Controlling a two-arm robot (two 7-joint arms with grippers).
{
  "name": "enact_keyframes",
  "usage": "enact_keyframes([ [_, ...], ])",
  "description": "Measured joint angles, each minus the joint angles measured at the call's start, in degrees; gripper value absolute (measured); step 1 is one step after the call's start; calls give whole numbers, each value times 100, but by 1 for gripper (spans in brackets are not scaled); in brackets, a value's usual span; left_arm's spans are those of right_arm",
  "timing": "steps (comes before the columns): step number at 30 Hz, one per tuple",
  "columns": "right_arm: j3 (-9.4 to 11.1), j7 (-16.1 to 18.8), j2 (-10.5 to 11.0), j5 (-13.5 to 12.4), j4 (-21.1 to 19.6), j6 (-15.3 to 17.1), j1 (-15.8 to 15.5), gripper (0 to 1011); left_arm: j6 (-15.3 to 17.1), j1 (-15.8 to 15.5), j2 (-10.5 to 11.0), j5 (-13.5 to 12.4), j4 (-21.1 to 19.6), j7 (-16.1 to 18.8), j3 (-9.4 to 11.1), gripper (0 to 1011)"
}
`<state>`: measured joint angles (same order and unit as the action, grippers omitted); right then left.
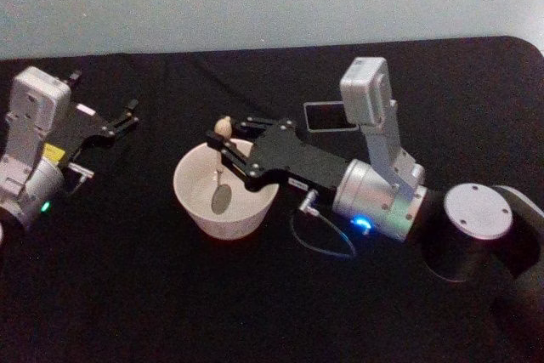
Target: Pick up the stirring spoon with one hand, stir inside the cup, then place it back in its original position.
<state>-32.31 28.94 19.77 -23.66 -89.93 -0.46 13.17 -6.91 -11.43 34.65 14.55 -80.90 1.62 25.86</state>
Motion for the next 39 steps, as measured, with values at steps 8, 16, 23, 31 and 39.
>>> enact_keyframes([
  [8,-30,-169,-274,183,413,-51,250,228,0,0,0,0,0,0,0,1001],
  [16,60,-265,-405,274,621,-84,359,229,0,0,0,0,0,0,0,1001],
  [23,150,-273,-410,304,670,-96,368,228,0,0,0,0,0,0,0,1001],
  [31,214,-267,-381,309,603,-87,313,229,0,0,0,0,0,0,0,1001],
  [39,321,-269,-287,222,256,14,208,229,0,0,0,0,0,0,0,1001],
])
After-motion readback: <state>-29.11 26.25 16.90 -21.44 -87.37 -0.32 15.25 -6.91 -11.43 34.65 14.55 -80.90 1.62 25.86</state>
